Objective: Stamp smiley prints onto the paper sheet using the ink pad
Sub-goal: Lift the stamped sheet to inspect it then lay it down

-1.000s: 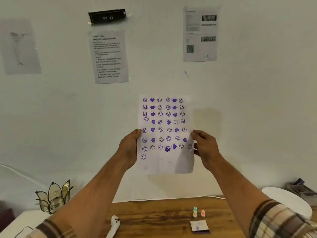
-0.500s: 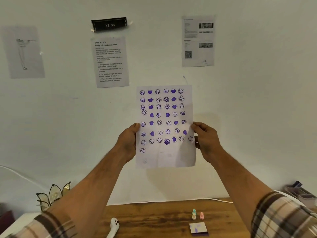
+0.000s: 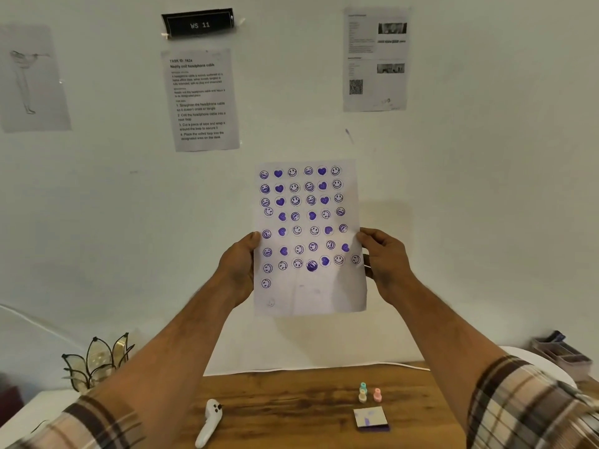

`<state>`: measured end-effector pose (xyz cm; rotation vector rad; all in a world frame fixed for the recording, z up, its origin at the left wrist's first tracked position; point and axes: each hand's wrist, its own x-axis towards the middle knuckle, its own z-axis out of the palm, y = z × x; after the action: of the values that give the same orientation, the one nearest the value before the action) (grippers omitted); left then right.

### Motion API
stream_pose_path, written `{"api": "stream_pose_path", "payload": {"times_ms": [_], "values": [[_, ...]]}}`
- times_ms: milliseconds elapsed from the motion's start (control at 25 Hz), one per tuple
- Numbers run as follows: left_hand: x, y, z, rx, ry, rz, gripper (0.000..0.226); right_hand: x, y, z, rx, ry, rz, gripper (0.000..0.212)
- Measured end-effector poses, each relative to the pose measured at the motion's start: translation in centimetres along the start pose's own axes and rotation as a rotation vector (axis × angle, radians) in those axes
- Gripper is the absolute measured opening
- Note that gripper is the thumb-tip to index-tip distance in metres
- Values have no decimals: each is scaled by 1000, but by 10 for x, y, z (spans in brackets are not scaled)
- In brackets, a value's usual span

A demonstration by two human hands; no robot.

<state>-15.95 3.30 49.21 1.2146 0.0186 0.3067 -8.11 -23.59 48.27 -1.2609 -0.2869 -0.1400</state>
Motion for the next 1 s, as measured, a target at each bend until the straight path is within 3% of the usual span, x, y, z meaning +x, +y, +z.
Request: {"api": "stream_pose_path", "payload": {"times_ms": [320,1000], "values": [[5,-62,-31,76,105,-142,35,4,78,-4,-73,66,124,13],[51,-301,-141,52,295,-555,36,2,344,-36,-280,123,494,11]]}}
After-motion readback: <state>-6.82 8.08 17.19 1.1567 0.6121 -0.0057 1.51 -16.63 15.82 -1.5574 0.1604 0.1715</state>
